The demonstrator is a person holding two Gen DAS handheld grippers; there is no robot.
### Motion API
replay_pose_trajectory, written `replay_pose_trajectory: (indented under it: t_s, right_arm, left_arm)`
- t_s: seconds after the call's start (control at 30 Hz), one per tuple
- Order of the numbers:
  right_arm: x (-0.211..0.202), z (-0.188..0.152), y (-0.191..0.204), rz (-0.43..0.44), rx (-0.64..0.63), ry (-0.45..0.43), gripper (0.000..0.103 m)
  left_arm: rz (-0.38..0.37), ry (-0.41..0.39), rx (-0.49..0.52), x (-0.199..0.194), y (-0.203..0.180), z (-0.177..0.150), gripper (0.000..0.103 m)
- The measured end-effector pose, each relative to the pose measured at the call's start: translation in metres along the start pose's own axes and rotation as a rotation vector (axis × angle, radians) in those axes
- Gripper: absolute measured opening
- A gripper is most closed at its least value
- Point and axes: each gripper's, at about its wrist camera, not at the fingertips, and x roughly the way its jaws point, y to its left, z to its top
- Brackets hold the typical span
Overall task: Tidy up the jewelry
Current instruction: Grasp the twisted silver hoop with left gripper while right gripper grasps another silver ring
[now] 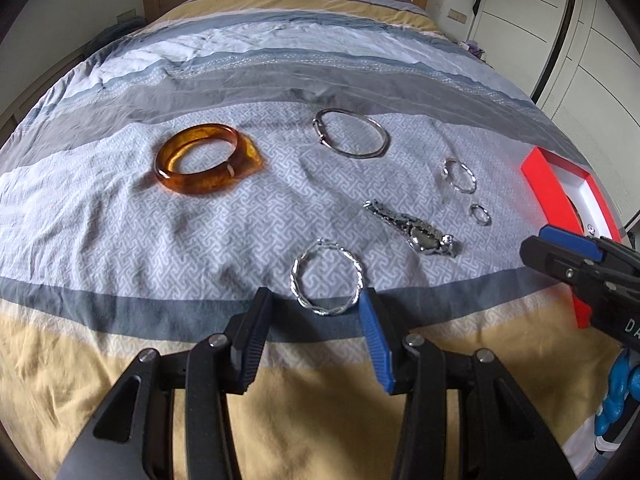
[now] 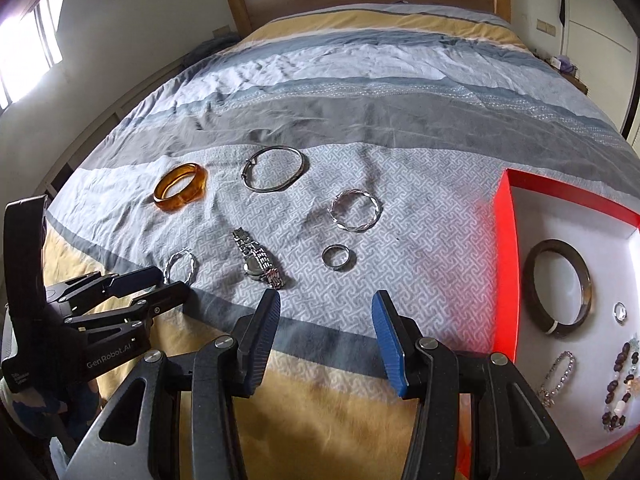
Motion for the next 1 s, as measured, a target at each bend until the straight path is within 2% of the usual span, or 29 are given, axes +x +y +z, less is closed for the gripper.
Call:
replay_pose_trajectory:
  t_s: [0.13,0.57,0.7,0.8,1.0]
  right_arm:
    - [0.017,0.003,-0.006,-0.007,0.026,0.009,0.046]
    - [0.058,0.012,-0.01,0.012,0.027,-0.002,0.028]
    - [0.062,0.007,-0.01,0.018,0.023,-0.014,0.021]
    - [0.063,0.006,-0.011,0.028,0.031,-0.02,0.021]
    - [0.05,0.007,-0.01,0.048,0.035,-0.04,0.021]
  left_arm:
    - [-0.009,-0.016,-0.001,0.008,0.003,0.004,0.043]
    - [-0.038,-0.076,-0.029,0.02,0.01,0.001,0.042]
    - [-0.031,-0.093,-0.036,0.018,0.01,-0.002,0.037]
    - [-0.021,-0.098,-0.046,0.016,0.012,-0.002,0.031]
    - [0.003,-0.102,-0.04,0.008,0.008,-0.003,0.03]
